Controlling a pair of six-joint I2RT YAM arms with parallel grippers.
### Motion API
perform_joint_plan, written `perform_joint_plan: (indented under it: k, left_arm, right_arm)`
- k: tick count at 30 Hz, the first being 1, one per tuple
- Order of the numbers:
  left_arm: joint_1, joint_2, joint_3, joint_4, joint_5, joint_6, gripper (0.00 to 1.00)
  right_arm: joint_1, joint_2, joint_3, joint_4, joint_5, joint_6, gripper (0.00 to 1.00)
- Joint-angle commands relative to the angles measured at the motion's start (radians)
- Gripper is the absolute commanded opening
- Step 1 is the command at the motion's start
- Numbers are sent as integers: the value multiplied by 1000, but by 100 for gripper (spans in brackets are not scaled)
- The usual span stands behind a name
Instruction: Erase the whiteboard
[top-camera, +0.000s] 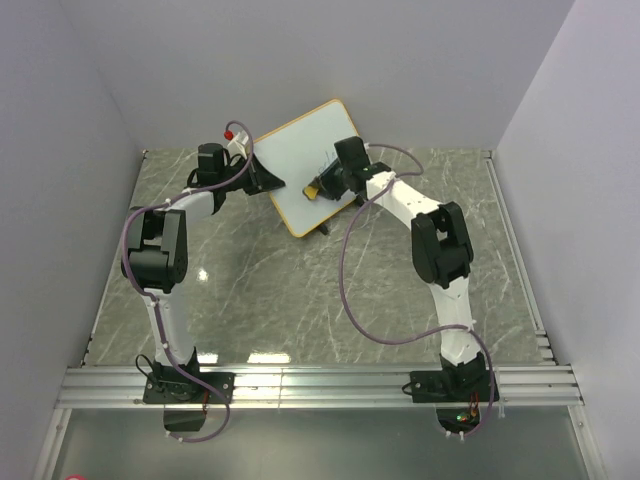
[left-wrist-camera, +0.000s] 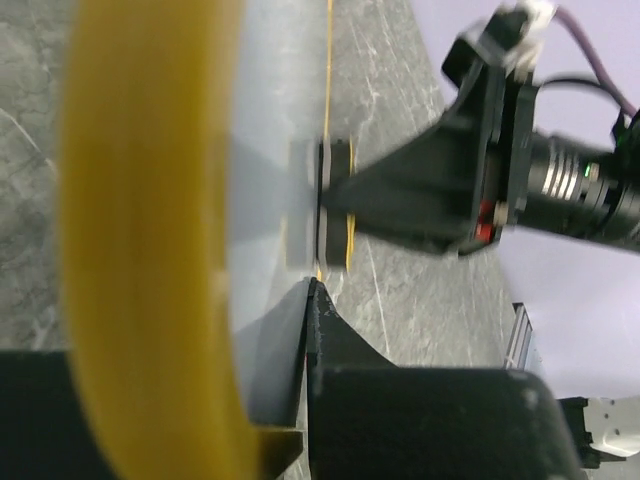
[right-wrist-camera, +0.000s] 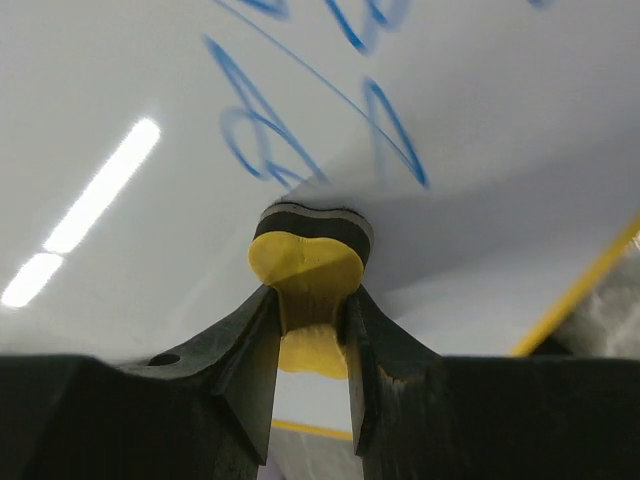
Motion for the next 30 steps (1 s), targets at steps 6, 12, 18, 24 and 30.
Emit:
perform_joint_plan:
  k: [6, 12, 18, 24, 30]
  left_arm:
    - [-86, 20, 0, -149, 215, 56, 0]
    - [-85, 8, -14, -186, 203, 86, 0]
    - [-86, 9, -17, -210, 193, 106, 0]
    - [-85, 9, -18, -238, 186, 129, 0]
    - [-85, 14, -4, -259, 178, 146, 0]
  right_arm:
    - [43, 92, -7, -116, -5, -24, 0]
    - [-66, 141, 70, 63, -5, 187, 0]
    - [-107, 284, 315, 224, 12, 434, 0]
    - [-107, 402, 466, 165, 47, 542, 0]
    - [-94, 370, 406, 21, -11, 441, 0]
